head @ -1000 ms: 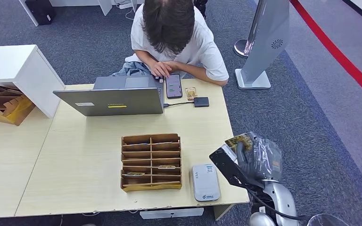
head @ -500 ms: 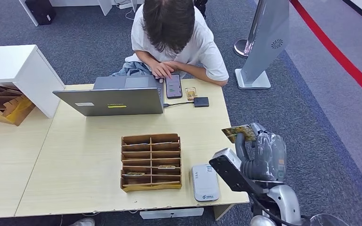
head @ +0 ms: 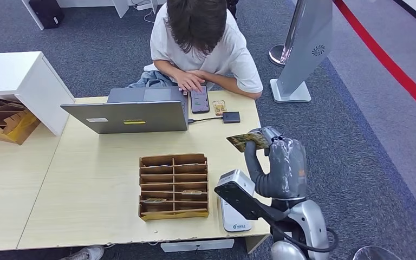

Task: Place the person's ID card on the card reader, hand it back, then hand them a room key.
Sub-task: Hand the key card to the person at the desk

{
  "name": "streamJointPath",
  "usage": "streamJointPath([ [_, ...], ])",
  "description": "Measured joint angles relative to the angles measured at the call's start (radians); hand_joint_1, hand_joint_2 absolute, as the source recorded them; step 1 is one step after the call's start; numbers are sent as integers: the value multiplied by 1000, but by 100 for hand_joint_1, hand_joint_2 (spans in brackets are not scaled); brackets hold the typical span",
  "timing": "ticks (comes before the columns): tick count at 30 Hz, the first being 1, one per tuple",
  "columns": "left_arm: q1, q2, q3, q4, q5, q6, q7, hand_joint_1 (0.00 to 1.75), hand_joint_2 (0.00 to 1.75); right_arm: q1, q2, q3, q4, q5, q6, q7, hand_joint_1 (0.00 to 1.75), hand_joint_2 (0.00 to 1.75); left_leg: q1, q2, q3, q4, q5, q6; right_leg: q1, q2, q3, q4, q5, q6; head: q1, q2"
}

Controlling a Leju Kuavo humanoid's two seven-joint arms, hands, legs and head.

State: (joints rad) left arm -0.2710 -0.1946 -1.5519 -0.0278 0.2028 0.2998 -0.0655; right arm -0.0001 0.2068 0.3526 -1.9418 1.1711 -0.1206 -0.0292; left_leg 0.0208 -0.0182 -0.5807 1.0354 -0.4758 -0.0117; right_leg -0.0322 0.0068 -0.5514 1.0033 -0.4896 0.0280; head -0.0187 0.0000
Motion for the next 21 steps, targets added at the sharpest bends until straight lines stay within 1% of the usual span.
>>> streamJointPath([
  [11, -15, -5, 0, -3, -62, -21, -2, 0, 0, -137, 0, 35, 163, 58, 34, 66, 175, 175, 0, 0, 0, 0, 0, 0, 0, 0, 0, 0, 0, 0, 0, 0],
  [21, -21, -4, 0, -22, -120, -51, 24, 0, 0, -206, 0, 30, 263, 129, 38, 120, 175, 175, 0, 0, 0, 0, 0, 0, 0, 0, 0, 0, 0, 0, 0, 0],
])
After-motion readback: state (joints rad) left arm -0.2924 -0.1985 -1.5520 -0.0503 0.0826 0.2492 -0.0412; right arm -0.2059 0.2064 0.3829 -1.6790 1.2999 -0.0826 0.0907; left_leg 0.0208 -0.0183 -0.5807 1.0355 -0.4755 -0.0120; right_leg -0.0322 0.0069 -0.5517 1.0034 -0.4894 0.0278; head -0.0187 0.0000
